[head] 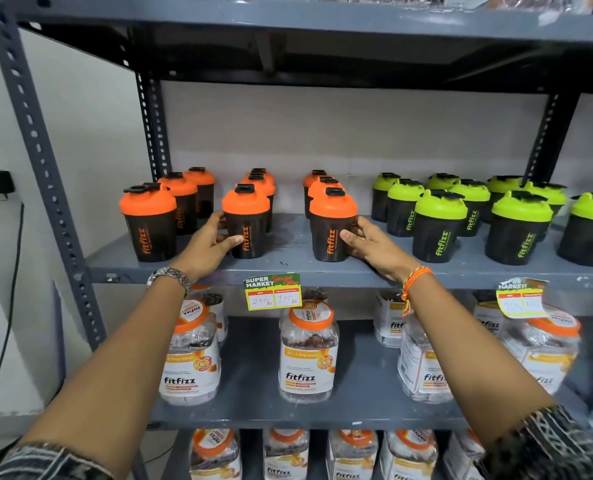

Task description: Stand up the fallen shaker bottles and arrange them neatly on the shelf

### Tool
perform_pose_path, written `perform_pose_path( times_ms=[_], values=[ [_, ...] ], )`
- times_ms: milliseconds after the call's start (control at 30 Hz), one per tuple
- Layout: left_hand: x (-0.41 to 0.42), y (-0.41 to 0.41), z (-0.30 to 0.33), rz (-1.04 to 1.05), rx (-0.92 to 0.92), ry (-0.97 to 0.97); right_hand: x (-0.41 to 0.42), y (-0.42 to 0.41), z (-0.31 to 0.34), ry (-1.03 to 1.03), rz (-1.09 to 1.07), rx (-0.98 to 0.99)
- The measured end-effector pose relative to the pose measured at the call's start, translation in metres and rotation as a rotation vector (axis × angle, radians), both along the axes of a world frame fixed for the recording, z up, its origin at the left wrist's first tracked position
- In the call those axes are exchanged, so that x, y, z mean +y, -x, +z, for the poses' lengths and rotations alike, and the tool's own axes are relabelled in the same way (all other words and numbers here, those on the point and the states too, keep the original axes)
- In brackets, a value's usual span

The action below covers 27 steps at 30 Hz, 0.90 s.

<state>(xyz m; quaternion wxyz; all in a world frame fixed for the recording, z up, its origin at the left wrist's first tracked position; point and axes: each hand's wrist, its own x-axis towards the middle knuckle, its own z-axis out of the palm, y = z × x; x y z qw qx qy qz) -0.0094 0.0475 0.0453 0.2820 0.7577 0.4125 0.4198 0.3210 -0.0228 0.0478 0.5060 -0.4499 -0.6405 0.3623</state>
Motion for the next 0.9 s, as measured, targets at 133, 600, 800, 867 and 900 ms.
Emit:
perform_pose_path(
  times_ms=[133,600,800,867,900],
  values=[
    [-0.002,-0.001,0.001,-0.012,0.003,0.023,0.0,0.0,0.001,0.011,-0.023,-0.022],
    [-0.006,0.001,0.002,-0.023,0.004,0.053,-0.005,0.001,0.004,0.05,-0.03,-0.024],
    [-0.018,0.001,0.008,-0.085,-0.039,0.041,-0.065,0.016,0.034,-0.101,-0.236,-0.234],
    [-0.022,0.001,0.002,-0.043,-0.088,-0.035,-0.114,0.025,0.052,-0.346,-0.338,-0.137],
    [-0.025,-0.002,-0.001,0.038,-0.123,-0.122,-0.146,0.033,0.063,-0.476,-0.349,-0.029]
  ],
)
